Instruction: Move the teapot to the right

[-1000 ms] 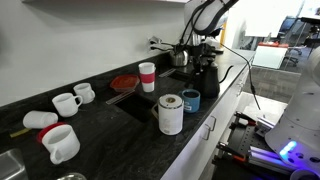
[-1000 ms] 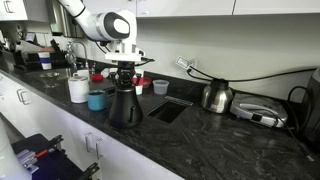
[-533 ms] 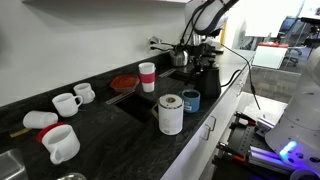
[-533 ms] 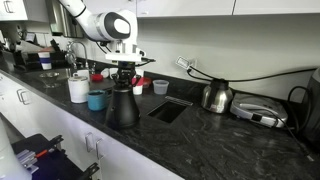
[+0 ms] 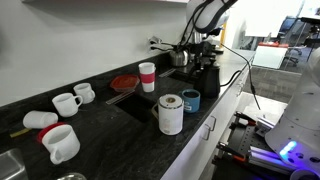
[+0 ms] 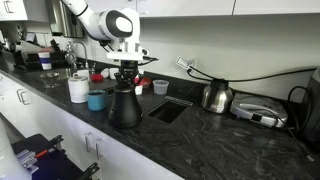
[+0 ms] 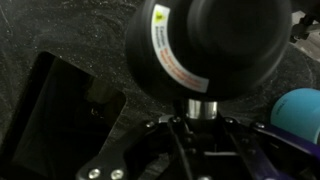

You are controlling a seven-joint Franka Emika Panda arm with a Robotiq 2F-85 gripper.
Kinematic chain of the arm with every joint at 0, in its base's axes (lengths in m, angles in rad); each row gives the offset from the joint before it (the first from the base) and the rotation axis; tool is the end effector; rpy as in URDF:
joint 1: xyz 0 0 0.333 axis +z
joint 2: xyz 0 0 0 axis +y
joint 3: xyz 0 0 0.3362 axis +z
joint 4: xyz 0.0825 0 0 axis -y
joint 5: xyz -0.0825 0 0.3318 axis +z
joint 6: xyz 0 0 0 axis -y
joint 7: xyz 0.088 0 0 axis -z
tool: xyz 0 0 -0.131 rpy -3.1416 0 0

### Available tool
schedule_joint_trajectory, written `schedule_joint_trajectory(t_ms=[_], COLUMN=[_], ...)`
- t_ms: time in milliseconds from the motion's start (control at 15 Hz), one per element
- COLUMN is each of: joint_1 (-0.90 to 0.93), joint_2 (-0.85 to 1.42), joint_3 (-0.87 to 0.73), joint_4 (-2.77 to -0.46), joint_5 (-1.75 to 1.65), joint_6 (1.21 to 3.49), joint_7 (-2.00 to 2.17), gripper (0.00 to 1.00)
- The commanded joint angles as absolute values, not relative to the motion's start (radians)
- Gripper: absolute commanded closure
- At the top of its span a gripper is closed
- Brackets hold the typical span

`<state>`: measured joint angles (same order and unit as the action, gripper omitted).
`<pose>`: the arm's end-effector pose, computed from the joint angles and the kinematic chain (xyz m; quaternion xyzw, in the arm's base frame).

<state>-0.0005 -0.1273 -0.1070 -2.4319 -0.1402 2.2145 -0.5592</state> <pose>0.4138 -0.0522 0.3776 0.9614 0.2673 -0.0580 0.0300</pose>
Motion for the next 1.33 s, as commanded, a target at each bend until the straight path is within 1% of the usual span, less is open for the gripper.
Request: schedule_joint_trajectory(t_ms=[0, 267, 600, 800, 1067, 1133, 1267], joint_1=[-0.034, -0.064, -0.105, -0.129, -0.167, -0.157, -0.166], joint_2=[-0.152, -0.164, -0.171, -0.194, -0.229, -0.218, -0.230], joint_3=[-0.106, -0.117, -0.129, -0.153, -0.188, -0.185, -0.192], joint_4=[-2.384, -2.332, -2.285, -2.249, -2.213, -2.240, -2.235], joint_5=[-0.172, -0.185, -0.218, -0.158, -0.103, -0.131, -0.118], joint_6=[2.195, 2.172, 2.076, 1.983, 1.959, 1.997, 1.994], joint_7=[-0.498, -0.411, -0.288, -0.194, -0.063, -0.118, -0.087], gripper=[0.94, 0.94, 0.94, 0.94, 0.94, 0.74, 0.74])
